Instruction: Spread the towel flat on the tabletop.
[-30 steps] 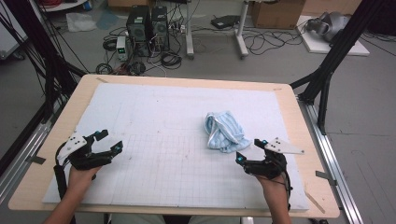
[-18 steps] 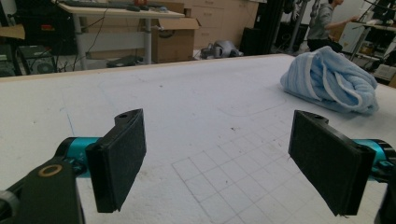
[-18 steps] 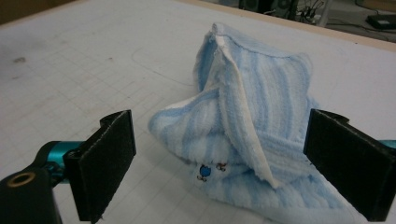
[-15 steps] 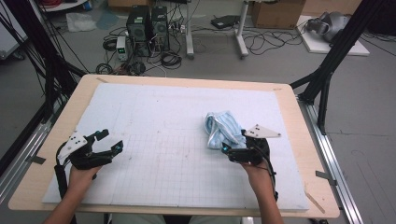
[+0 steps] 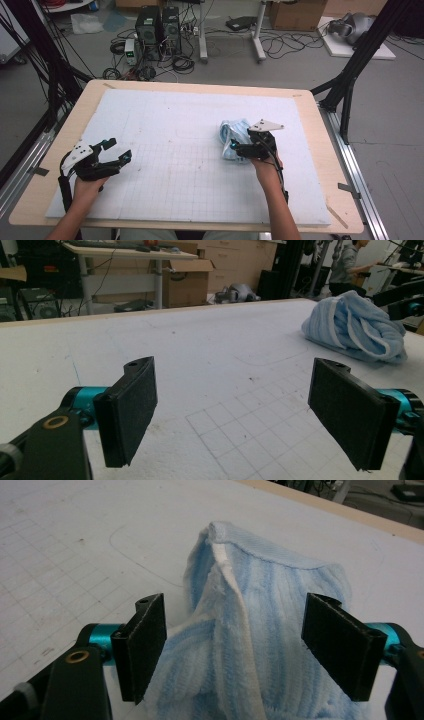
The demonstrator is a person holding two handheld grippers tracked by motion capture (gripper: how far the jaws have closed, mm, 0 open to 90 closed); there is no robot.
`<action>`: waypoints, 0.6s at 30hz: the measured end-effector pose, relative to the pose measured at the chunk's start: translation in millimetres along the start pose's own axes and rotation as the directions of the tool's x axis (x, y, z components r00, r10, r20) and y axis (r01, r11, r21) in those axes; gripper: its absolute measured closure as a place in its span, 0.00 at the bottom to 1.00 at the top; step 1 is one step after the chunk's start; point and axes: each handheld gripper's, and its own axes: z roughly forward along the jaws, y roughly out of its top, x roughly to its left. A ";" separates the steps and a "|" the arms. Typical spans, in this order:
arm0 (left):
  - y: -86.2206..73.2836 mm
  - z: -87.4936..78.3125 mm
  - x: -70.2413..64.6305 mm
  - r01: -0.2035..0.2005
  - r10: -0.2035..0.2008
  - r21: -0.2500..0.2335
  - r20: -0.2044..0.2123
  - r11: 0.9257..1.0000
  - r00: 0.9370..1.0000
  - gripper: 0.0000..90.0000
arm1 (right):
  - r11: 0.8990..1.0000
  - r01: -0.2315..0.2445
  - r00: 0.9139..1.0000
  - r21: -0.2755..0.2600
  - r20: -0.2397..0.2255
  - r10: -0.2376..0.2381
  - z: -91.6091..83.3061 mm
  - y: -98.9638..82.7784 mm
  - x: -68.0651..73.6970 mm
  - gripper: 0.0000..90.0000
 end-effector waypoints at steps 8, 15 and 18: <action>-0.1 -0.1 1.2 0.002 -0.002 0.001 -0.002 1.000 1.000 0.23 | 0.994 0.026 0.999 0.102 0.039 -0.030 15.6 0.2 0.5 0.56; -0.2 1.0 0.1 0.004 -0.004 0.000 -0.002 1.000 1.000 0.23 | 0.987 0.057 0.997 0.152 0.050 -0.066 21.4 0.9 2.3 0.80; 0.0 0.5 0.8 0.000 0.000 0.001 -0.003 1.000 1.000 0.23 | 0.988 0.041 0.999 0.146 0.028 -0.046 20.8 1.6 4.2 0.88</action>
